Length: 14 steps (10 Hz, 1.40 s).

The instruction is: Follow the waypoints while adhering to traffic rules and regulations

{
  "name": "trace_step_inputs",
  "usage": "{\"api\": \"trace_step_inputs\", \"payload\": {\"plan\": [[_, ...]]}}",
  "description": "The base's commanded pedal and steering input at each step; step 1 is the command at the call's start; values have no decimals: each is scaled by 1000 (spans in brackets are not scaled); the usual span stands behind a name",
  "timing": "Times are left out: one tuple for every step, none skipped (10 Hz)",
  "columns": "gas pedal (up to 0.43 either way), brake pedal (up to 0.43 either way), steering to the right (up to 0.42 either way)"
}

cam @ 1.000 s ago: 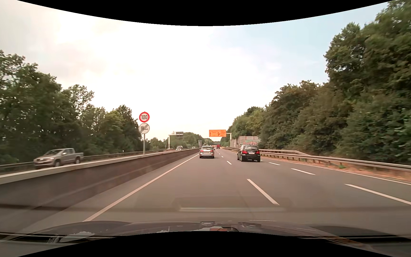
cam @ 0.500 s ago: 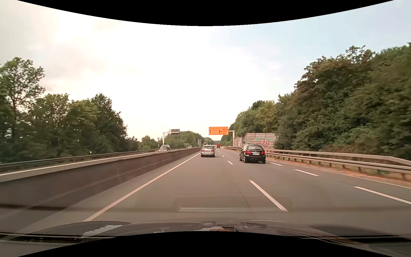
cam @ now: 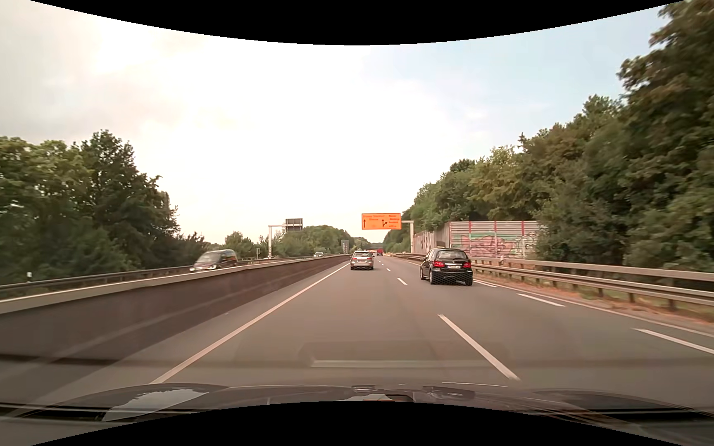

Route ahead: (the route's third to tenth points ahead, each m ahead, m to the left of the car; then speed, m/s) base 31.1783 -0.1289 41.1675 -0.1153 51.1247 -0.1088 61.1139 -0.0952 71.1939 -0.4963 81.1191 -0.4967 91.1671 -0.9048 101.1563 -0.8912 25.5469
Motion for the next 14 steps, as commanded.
{"api": "trace_step_inputs", "payload": {"plan": [[299, 0, -1], [299, 0, -1], [299, 0, -1], [299, 0, -1], [299, 0, 0], [299, 0, -1], [299, 0, -1], [299, 0, -1], [299, 0, -1], [299, 0, -1], [299, 0, -1], [299, 0, -1], [299, 0, -1], [299, 0, -1]]}}
